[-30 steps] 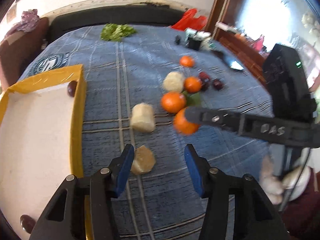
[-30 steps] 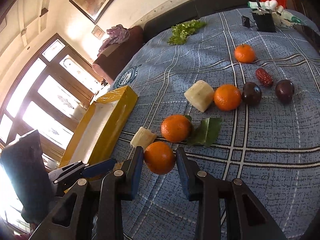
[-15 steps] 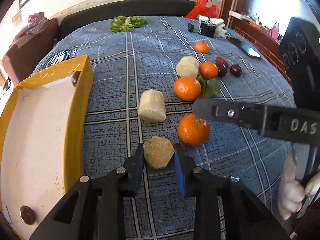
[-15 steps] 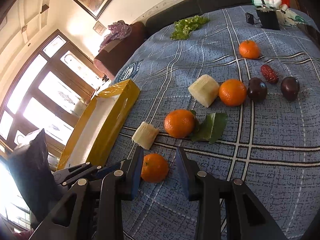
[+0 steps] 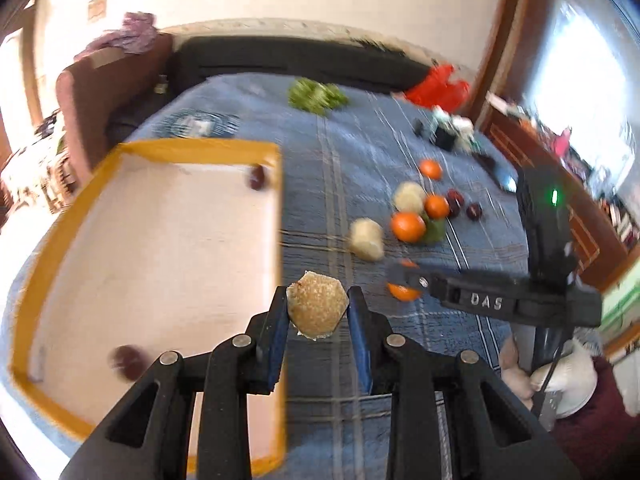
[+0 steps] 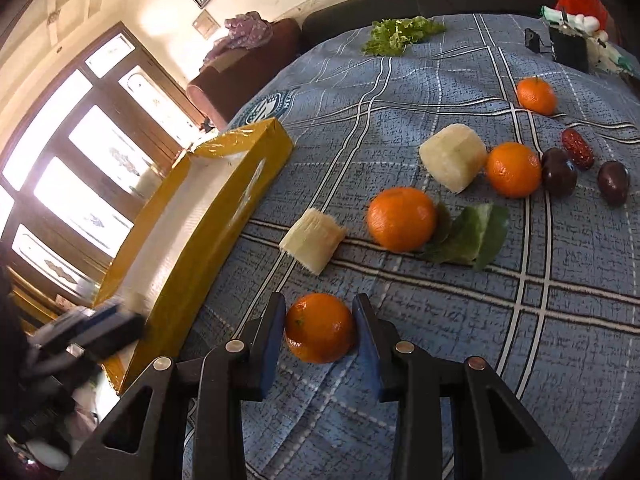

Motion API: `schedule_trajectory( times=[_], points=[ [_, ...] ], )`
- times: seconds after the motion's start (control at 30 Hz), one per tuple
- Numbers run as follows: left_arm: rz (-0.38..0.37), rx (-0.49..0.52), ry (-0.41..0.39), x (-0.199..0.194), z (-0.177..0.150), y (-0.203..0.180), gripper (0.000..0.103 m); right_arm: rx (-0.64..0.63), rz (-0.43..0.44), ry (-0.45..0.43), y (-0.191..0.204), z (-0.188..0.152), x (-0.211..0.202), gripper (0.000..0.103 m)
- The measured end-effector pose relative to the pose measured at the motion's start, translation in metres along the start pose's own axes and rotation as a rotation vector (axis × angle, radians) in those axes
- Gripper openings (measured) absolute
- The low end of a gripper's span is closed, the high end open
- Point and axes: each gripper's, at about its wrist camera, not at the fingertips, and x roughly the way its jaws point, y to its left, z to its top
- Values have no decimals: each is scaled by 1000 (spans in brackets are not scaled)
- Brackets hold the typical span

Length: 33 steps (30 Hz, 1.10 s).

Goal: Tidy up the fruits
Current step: 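Grasp the yellow cube with the left gripper and carry both items to the tray, then release the cube and the mandarin into the tray with both grippers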

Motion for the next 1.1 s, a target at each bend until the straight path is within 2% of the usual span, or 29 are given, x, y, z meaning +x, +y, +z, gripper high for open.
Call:
schedule_trajectory(
  times=[0.17, 0.33, 0.43, 0.53, 0.7, 0.73, 0.8, 0.9, 0.97, 1.1],
  points=[
    [67, -70, -76, -41, 3, 48, 28, -12, 10, -17, 27, -1, -16, 38],
    [148, -203, -38, -41, -1, 113, 28, -91, 118, -25, 92, 15, -25, 39],
    [163, -281, 0, -31, -7, 146, 28, -151, 150, 25, 133, 19, -2, 39],
    [165, -338, 31, -21, -13, 171, 28, -217, 124, 88, 166, 15, 33, 39],
    [160, -385, 27, -19, -17, 195, 28, -269, 82, 155, 190, -2, 73, 39],
    [158, -390, 23, -21, -18, 195, 30, -273, 75, 158, 192, -2, 78, 39],
    [146, -410, 23, -23, -19, 196, 47, -276, 66, 158, 196, -3, 83, 40],
    [111, -445, -6, -34, -23, 198, 58, -283, 48, 138, 204, -4, 82, 42],
    [99, -474, -38, -46, -25, 198, 64, -276, 70, 130, 205, -4, 78, 42],
    [90, -525, -77, -63, -29, 195, 79, -279, 53, 71, 199, -1, 52, 44]
  ],
)
